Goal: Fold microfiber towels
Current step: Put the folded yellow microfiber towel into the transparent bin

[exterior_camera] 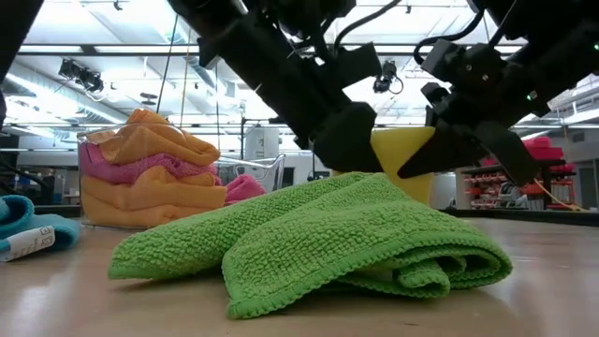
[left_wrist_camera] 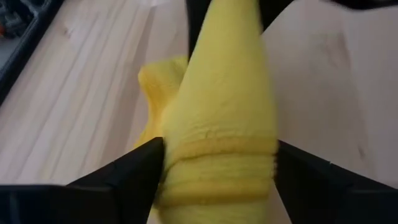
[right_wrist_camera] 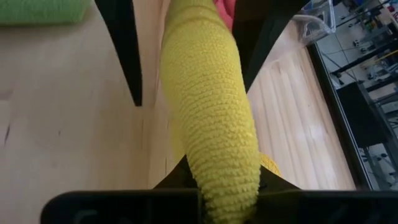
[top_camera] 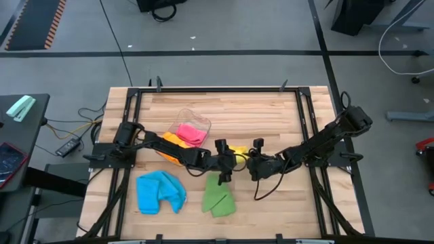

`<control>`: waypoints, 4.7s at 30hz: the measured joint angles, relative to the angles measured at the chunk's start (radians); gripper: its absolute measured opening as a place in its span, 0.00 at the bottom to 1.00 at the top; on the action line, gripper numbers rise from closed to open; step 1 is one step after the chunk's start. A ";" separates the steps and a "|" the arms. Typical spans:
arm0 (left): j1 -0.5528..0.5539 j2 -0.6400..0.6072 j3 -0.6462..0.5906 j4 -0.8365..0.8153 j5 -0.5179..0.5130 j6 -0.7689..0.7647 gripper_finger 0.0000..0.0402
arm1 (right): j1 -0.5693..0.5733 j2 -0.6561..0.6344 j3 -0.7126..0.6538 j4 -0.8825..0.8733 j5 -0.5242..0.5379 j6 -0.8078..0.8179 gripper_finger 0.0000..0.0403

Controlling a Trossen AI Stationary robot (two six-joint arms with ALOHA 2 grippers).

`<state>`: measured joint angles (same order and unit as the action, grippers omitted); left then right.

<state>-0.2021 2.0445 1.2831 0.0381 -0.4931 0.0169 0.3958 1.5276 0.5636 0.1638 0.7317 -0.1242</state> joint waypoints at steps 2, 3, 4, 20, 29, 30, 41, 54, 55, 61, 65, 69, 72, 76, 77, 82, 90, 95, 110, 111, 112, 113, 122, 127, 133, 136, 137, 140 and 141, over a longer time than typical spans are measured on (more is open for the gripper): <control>0.005 0.000 0.000 -0.008 0.000 -0.012 0.70 | 0.000 0.000 0.000 0.005 -0.001 0.000 0.08; 0.005 0.000 0.000 -0.008 0.000 -0.013 0.68 | 0.000 0.000 0.000 0.006 -0.003 -0.002 0.08; 0.006 0.000 0.000 -0.006 0.000 -0.013 0.67 | 0.000 0.000 0.000 0.009 -0.005 -0.001 0.08; 0.008 0.000 0.000 -0.032 0.003 -0.032 0.20 | 0.000 0.000 0.000 0.026 -0.074 -0.006 0.19; -0.011 -0.087 0.000 -0.172 0.000 -0.043 0.10 | 0.000 -0.028 0.001 0.010 -0.071 -0.022 0.39; -0.014 -0.106 0.000 -0.199 0.000 -0.054 0.12 | 0.000 -0.045 0.001 -0.011 -0.064 -0.022 0.42; -0.016 -0.310 0.000 -0.517 -0.012 -0.169 0.11 | 0.002 -0.266 0.000 -0.242 -0.049 0.093 0.52; -0.013 -0.441 0.001 -0.828 -0.456 -0.018 0.12 | -0.010 -0.229 0.000 -0.263 -0.048 0.121 0.53; -0.004 -0.440 0.001 -0.850 -0.497 -0.003 0.11 | -0.010 -0.228 0.000 -0.268 -0.048 0.121 0.53; 0.076 -0.401 0.001 -1.002 -0.549 -0.058 0.12 | -0.010 -0.219 0.000 -0.258 -0.048 0.121 0.53; 0.122 -0.357 0.000 -1.073 -0.535 -0.052 0.13 | -0.010 -0.217 0.000 -0.254 -0.049 0.120 0.53; 0.147 -0.323 0.000 -1.084 -0.445 0.079 0.13 | -0.010 -0.213 0.000 -0.248 -0.048 0.113 0.53; 0.162 -0.306 0.001 -1.075 -0.420 0.176 0.12 | -0.010 -0.212 0.000 -0.245 -0.049 0.113 0.53; 0.182 -0.291 0.000 -1.064 -0.373 0.306 0.15 | -0.010 -0.212 0.000 -0.244 -0.049 0.113 0.53; 0.187 -0.288 0.000 -1.061 -0.345 0.339 0.15 | -0.010 -0.212 0.000 -0.244 -0.049 0.113 0.53; 0.200 -0.281 0.000 -1.060 -0.270 0.418 0.16 | -0.010 -0.212 0.000 -0.251 -0.049 0.113 0.53; 0.182 -0.299 0.018 -1.097 -0.197 0.296 0.11 | -0.010 -0.212 0.000 -0.247 -0.049 0.114 0.53; 0.224 -0.327 0.090 -1.137 0.095 0.152 0.09 | -0.010 -0.212 0.000 -0.244 -0.049 0.114 0.53; 0.467 -0.341 0.105 -1.248 0.588 -0.006 0.09 | -0.009 -0.212 0.000 -0.244 -0.056 0.114 0.53; 0.476 -0.341 0.105 -1.244 0.622 -0.009 0.11 | -0.009 -0.212 0.000 -0.244 -0.056 0.114 0.53; 0.482 -0.341 0.105 -1.235 0.644 -0.010 0.12 | -0.009 -0.212 0.000 -0.244 -0.056 0.114 0.53; 0.487 -0.341 0.105 -1.224 0.652 -0.011 0.13 | -0.009 -0.212 0.000 -0.244 -0.056 0.116 0.53; 0.491 -0.341 0.090 -1.197 0.663 -0.006 0.10 | -0.006 -0.212 0.000 -0.244 -0.061 0.114 0.53; 0.498 -0.341 0.040 -1.176 0.708 -0.006 0.11 | -0.006 -0.212 0.000 -0.244 -0.061 0.116 0.53; 0.509 -0.340 -0.024 -1.139 0.736 0.017 0.12 | -0.006 -0.212 0.000 -0.243 -0.060 0.116 0.53; 0.527 -0.340 -0.035 -1.124 0.737 0.020 0.09 | -0.006 -0.212 0.000 -0.243 -0.060 0.116 0.53; 0.532 -0.340 -0.035 -1.116 0.737 0.020 0.09 | -0.006 -0.212 0.000 -0.243 -0.060 0.116 0.53; 0.538 -0.331 -0.035 -1.078 0.735 0.012 0.10 | -0.006 -0.212 0.000 -0.243 -0.060 0.116 0.53; 0.537 -0.327 -0.035 -1.076 0.734 0.006 0.10 | -0.006 -0.212 0.000 -0.243 -0.060 0.117 0.53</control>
<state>0.3353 1.7170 1.2476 -1.0382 0.2409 0.0225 0.3893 1.3157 0.5636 -0.0795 0.6714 -0.0074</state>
